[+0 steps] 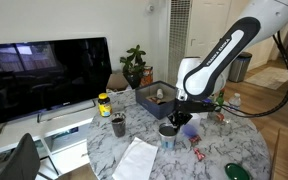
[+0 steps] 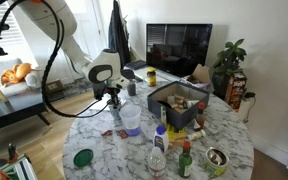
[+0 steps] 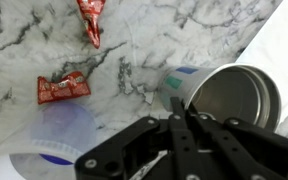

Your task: Take the packets out the jar

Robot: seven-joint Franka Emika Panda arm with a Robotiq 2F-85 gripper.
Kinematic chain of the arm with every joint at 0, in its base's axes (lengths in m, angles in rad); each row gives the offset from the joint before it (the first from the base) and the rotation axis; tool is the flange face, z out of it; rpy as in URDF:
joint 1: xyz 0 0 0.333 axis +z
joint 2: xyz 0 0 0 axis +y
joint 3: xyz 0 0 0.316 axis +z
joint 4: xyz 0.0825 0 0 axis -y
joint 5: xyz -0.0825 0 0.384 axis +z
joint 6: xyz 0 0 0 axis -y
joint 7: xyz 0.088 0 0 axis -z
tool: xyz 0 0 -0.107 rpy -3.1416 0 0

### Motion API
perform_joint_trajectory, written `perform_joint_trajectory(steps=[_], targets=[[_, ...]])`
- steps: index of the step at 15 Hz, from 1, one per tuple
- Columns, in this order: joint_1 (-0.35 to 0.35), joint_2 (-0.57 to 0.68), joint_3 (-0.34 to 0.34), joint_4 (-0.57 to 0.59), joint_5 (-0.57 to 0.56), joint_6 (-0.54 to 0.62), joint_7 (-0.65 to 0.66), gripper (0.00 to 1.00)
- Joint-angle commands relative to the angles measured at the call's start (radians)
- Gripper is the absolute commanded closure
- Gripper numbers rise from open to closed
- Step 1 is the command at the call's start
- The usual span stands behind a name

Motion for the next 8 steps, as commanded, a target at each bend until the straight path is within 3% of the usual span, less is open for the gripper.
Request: perform_joint_trajectory(steps=[1,8], targets=[[0.005,-0.037,-0.002,-0.004,0.019,-0.029,0.002,0.99],[-0.072,-0.291,-0.017,-0.059,0.071,-0.109,-0.082,0.99]])
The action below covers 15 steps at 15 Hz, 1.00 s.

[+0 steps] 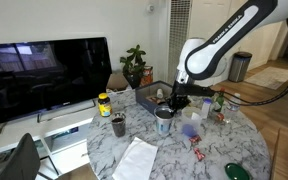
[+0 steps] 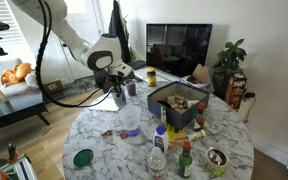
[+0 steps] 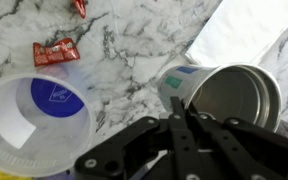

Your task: Take the packets out the jar

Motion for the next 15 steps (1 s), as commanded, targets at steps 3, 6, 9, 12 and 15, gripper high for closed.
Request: perform_joint_trajectory(steps=[3,6,9,12,15], targets=[[-0.087,-0.246,-0.064,-0.089,0.036,-0.096,-0.128,0.99],[-0.126,-0.306,-0.116,-0.106,0.038,-0.156,-0.24,0.99],[-0.147,-0.311,-0.16,-0.103,0.052,-0.248,-0.366,0.99],[-0.16,-0.287,-0.187,-0.104,0.067,-0.32,-0.474,0.99],[-0.165,-0.243,-0.197,-0.1,0.076,-0.361,-0.543,0.99]])
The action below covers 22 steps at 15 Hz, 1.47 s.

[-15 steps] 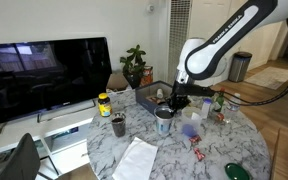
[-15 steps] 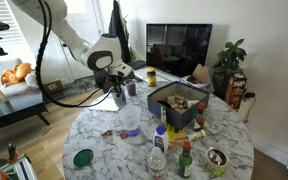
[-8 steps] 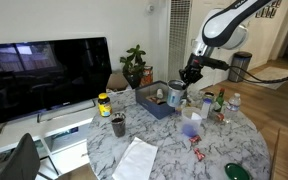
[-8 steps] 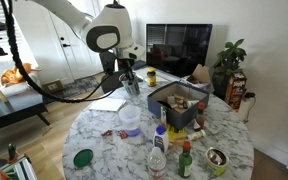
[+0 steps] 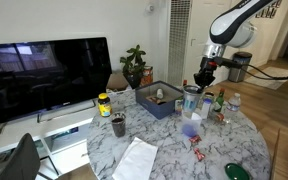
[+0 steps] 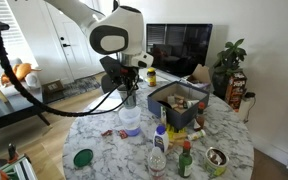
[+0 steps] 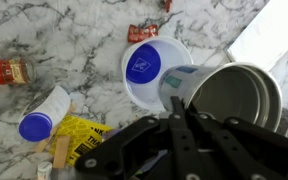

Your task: Take the packets out the jar

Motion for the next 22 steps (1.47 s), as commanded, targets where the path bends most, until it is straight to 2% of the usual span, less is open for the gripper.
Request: perform_joint_trajectory(steps=[1,4,5,6,11,15,18,19,22], targets=[[-0.008,0.05,-0.006,-0.017,0.035,0.02,-0.076,0.99],[-0.012,0.115,0.001,-0.001,0.006,0.022,-0.058,0.99],[-0.012,0.134,0.003,0.002,-0.008,0.028,-0.031,0.7],[-0.013,0.147,0.006,0.006,0.009,0.028,-0.049,0.7],[-0.015,0.131,0.026,-0.01,0.049,0.121,-0.077,0.33],[-0.011,0.066,0.028,-0.028,0.049,0.157,-0.033,0.02],[-0.009,0.016,0.021,-0.039,0.016,0.157,0.007,0.0],[-0.009,0.07,0.021,0.005,0.026,0.138,-0.022,0.0],[-0.007,0.04,0.019,-0.001,0.026,0.138,-0.012,0.0]])
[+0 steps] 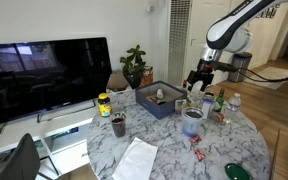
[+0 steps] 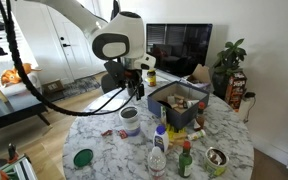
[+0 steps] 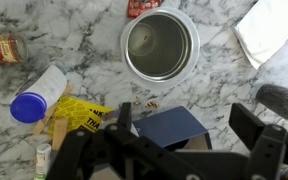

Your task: Take the packets out the jar

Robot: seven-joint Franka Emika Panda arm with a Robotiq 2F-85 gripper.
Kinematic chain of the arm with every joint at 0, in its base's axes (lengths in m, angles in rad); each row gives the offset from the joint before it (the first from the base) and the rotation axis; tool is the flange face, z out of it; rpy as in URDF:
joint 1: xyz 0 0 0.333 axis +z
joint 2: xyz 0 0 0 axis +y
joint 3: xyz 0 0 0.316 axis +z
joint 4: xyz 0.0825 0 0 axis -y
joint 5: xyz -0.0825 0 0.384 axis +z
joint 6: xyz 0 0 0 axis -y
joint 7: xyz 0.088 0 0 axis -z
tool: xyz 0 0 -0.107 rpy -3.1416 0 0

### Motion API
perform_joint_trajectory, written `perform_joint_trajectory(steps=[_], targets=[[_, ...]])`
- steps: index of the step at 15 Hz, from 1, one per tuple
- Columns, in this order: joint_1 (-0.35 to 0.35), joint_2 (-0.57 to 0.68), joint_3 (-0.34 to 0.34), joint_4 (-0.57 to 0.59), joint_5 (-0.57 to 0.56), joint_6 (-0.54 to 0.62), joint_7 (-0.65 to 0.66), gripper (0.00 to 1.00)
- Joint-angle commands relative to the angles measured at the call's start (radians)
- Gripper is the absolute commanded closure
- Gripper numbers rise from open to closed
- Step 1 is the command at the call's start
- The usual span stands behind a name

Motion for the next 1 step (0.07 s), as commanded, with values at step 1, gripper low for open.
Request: perform_joint_trajectory(steps=[1], targets=[[0.0,-0.002,-0.001,-0.001,-0.002,-0.002,0.002,0.0]])
